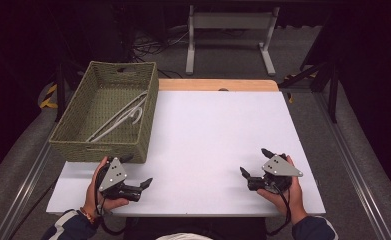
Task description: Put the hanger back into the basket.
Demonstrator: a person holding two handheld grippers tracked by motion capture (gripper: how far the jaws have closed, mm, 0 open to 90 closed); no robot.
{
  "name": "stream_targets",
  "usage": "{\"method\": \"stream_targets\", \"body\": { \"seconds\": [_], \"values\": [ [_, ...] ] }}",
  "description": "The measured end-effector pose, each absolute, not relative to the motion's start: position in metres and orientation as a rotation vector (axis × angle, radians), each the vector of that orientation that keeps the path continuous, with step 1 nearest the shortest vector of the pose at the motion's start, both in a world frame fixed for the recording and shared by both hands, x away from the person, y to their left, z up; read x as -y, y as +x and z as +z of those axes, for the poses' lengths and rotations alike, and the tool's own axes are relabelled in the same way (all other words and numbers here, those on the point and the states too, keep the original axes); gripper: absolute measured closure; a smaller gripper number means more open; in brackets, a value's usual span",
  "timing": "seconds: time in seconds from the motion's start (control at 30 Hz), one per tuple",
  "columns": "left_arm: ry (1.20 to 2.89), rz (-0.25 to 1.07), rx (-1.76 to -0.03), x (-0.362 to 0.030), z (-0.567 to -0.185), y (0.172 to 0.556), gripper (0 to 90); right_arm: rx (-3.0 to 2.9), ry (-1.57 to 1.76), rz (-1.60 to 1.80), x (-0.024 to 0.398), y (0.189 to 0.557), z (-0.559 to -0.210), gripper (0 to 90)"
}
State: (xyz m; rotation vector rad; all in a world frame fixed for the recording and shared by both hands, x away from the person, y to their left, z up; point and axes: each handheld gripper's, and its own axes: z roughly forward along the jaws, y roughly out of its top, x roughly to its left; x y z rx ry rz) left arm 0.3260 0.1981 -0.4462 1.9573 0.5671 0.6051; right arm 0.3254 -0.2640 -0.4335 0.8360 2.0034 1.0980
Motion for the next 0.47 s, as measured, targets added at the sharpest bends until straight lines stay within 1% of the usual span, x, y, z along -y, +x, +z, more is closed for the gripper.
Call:
{"method": "stream_targets", "body": {
  "seconds": [0.47],
  "values": [
    [1.962, 0.596, -0.585, -0.1971, -0.4479, 0.3311, 4.8, -1.99, 0.858, 1.116, 0.2681, 0.326, -0.4328, 8.6]
  ]
}}
